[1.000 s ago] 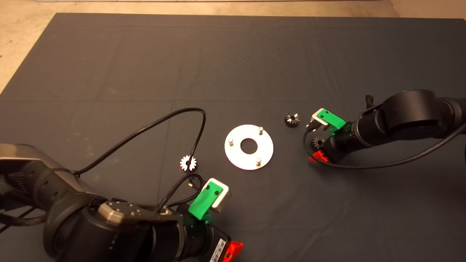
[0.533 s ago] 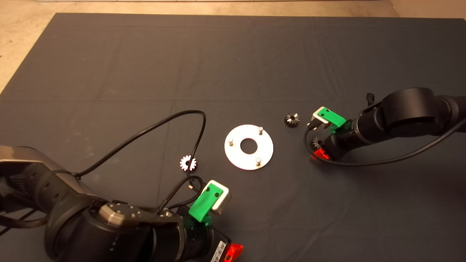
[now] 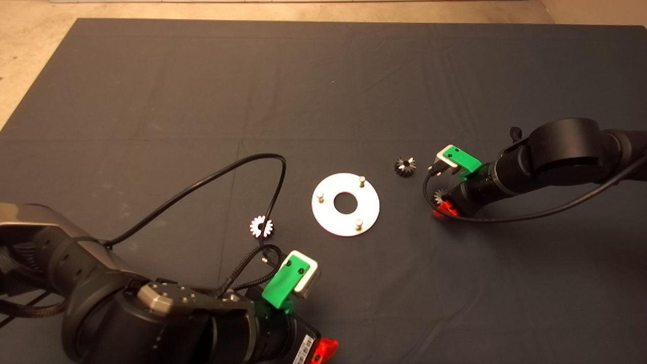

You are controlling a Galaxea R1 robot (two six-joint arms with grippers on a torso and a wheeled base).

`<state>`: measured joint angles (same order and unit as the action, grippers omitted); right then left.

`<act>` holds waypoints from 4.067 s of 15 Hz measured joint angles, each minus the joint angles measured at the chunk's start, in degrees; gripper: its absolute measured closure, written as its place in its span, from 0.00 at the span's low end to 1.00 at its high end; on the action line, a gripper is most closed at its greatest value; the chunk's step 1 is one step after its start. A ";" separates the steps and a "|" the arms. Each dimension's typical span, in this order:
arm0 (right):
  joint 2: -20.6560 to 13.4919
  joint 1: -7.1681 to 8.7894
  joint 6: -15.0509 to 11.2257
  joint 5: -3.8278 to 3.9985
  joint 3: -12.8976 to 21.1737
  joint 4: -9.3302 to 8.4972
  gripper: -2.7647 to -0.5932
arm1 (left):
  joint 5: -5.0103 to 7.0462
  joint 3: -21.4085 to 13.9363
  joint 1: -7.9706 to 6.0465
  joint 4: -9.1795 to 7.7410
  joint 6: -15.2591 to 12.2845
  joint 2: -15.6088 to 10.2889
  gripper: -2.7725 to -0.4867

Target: Install three planetary gears onto the carrier pins

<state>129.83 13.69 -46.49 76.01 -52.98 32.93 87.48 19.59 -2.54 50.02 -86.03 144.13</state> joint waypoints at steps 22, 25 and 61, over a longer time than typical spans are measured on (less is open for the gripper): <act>0.02 -0.02 0.00 -0.79 -0.16 0.00 0.63 | 0.00 0.00 0.01 0.43 0.00 -0.17 0.12; 0.02 -0.02 0.01 -0.79 -0.24 0.00 0.63 | 0.00 0.00 0.01 0.43 0.00 -0.17 0.12; 0.82 -0.99 1.11 -4.29 -2.50 -0.29 0.76 | 0.00 0.00 0.01 1.23 0.00 -0.14 0.12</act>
<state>130.65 12.70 -45.39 71.72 -55.48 32.63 87.48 19.59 -2.52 51.25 -86.03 143.99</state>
